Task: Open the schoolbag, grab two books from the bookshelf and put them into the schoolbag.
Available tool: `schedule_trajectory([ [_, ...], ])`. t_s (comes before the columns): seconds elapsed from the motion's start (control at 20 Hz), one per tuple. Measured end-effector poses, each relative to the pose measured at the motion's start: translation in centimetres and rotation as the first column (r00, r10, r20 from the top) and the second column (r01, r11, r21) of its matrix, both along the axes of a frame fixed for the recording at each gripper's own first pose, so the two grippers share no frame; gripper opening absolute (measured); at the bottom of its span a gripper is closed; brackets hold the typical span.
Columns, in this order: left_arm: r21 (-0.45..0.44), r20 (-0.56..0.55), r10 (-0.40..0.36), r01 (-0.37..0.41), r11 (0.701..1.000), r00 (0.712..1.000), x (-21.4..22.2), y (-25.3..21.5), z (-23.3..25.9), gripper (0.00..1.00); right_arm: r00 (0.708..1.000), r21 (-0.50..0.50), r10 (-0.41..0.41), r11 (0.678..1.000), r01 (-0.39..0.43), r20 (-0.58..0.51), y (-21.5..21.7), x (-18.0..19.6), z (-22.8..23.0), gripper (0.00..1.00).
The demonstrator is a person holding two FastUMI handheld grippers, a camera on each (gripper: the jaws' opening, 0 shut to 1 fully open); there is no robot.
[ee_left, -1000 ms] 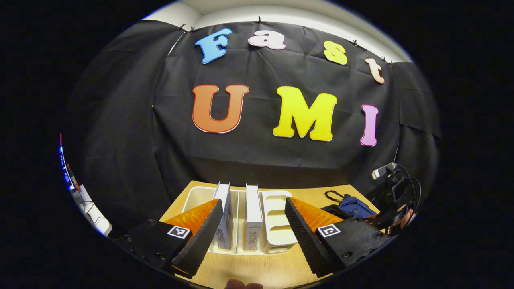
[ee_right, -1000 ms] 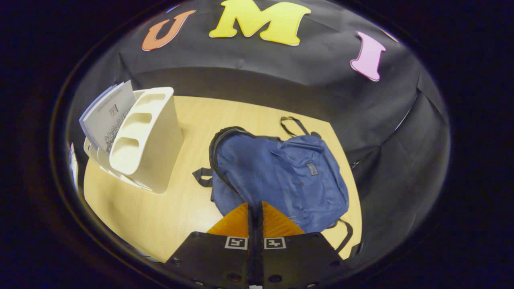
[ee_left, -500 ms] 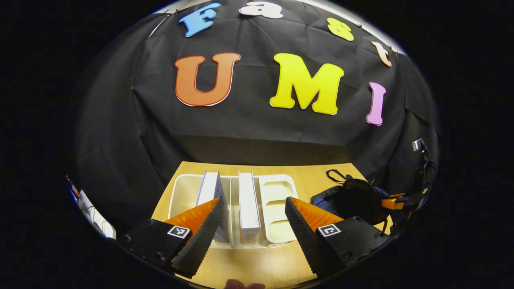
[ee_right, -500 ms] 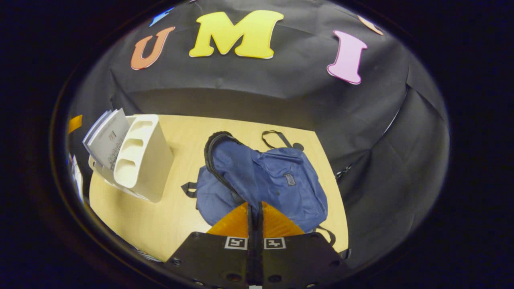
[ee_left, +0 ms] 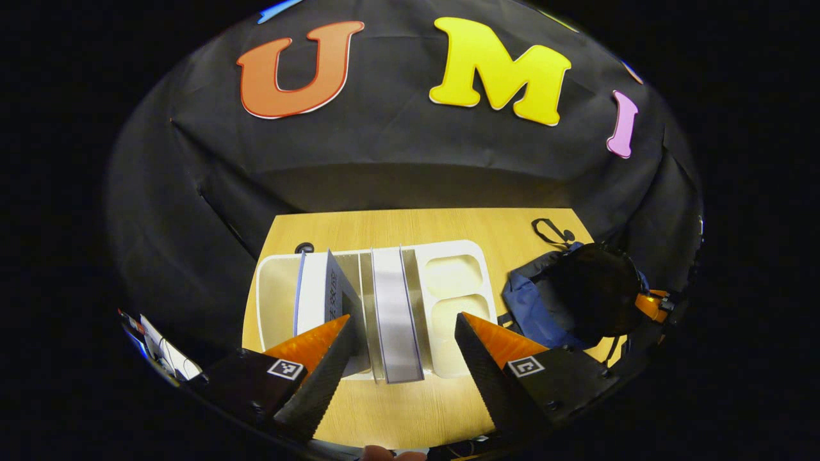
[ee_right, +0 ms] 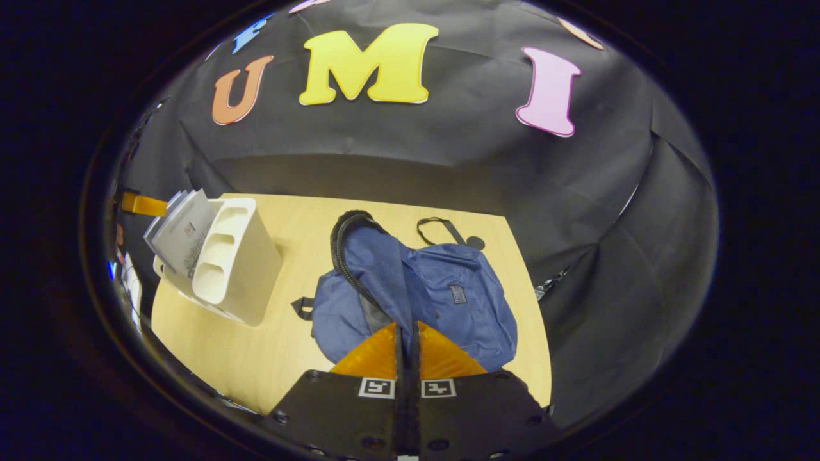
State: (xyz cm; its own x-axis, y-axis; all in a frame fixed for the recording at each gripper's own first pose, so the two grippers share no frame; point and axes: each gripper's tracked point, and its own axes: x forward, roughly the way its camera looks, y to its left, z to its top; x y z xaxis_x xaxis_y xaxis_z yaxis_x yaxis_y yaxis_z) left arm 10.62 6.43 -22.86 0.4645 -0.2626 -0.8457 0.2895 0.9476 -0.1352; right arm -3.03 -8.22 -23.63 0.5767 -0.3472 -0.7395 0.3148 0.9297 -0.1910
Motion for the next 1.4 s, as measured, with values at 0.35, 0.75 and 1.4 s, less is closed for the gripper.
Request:
schedule_trajectory([
  [0.35,0.073,-0.213,-0.004,0.020,0.997,0.977,-0.1,-0.3,-3.8,0.99,0.999,0.044,-0.009,0.999,0.008,0.036,0.0,0.2,0.3,0.00],
  [0.75,0.133,-0.375,0.053,-0.003,0.991,0.926,-1.0,0.0,-7.3,0.99,0.997,0.051,-0.049,0.998,0.046,0.067,-0.6,-0.7,0.7,0.03],
  [1.4,0.181,-0.487,0.135,-0.051,0.982,0.863,-2.2,1.1,-9.8,0.59,0.993,0.045,-0.073,0.997,0.070,0.088,-0.1,-0.6,1.0,0.00],
])
